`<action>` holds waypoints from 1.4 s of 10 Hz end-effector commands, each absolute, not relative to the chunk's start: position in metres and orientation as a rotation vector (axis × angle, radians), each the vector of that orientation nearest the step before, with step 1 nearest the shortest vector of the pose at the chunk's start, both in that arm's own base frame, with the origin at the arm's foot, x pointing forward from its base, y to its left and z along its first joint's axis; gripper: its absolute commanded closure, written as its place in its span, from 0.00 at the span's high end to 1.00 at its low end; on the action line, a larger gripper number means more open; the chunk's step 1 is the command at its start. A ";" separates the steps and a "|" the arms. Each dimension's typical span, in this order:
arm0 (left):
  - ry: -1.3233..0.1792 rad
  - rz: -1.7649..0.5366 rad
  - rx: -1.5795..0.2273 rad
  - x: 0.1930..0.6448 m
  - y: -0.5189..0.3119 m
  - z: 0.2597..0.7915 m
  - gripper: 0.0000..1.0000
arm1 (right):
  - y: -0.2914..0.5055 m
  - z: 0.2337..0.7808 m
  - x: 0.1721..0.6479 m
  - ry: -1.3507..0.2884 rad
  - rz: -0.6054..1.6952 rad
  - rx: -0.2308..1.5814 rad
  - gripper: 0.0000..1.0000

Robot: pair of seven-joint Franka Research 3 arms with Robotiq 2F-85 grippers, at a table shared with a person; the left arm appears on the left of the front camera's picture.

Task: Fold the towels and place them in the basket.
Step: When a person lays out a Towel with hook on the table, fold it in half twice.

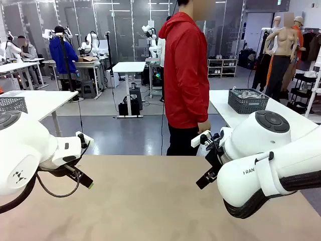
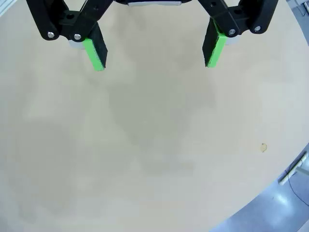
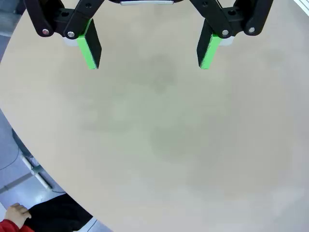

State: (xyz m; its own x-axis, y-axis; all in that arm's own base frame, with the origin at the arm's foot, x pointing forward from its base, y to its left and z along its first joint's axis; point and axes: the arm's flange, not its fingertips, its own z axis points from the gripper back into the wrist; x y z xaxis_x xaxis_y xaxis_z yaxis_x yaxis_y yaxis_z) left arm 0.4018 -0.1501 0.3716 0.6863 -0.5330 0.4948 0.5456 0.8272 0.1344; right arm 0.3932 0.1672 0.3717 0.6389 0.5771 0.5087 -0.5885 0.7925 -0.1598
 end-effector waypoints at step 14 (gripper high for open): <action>-0.558 -0.964 0.050 0.416 -0.176 0.416 1.00 | 0.168 0.406 0.403 -0.541 0.927 -0.011 1.00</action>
State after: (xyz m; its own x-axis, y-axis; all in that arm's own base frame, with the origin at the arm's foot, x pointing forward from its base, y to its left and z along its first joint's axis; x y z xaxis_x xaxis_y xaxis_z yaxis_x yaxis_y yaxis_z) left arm 0.4101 -0.1756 0.3995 0.5059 -0.7249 0.4675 0.7122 0.6568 0.2478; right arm 0.3960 0.1797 0.3901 0.5312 0.7115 0.4600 -0.7053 0.6722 -0.2253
